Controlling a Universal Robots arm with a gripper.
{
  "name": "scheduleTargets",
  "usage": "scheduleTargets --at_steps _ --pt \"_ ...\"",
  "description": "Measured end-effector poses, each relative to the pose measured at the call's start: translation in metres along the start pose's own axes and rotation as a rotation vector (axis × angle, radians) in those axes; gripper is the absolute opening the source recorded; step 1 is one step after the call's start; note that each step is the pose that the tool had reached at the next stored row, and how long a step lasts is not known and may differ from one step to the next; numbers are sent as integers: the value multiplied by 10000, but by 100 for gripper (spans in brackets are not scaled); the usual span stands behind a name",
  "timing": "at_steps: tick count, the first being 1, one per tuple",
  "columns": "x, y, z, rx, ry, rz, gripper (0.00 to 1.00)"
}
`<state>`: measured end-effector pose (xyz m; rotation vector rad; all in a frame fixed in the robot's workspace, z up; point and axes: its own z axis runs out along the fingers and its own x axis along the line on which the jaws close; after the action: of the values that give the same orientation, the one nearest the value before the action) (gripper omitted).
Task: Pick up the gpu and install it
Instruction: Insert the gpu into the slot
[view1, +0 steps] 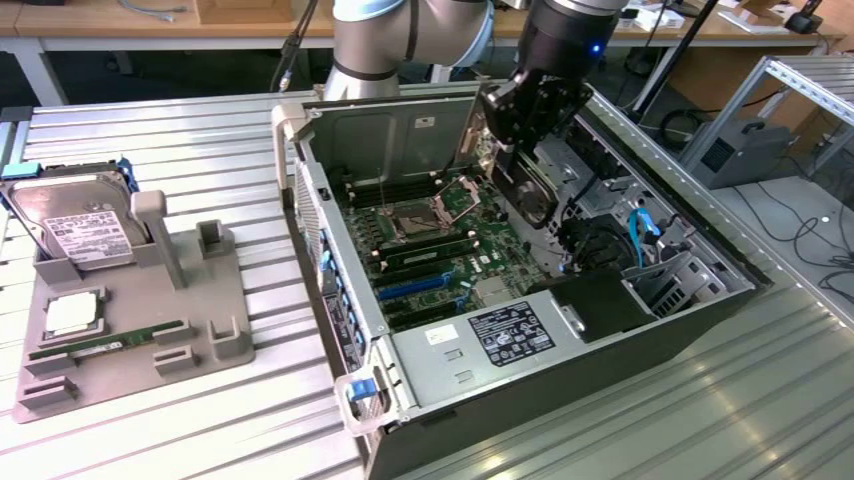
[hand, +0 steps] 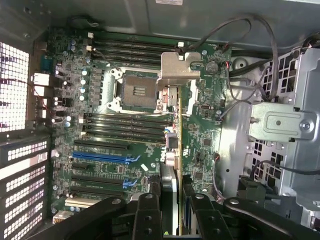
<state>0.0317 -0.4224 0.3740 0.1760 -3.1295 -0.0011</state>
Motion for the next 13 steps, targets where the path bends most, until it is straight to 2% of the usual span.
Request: scheduleTargets --at_steps 13 --pt "0 0 0 6 1 -850 27"
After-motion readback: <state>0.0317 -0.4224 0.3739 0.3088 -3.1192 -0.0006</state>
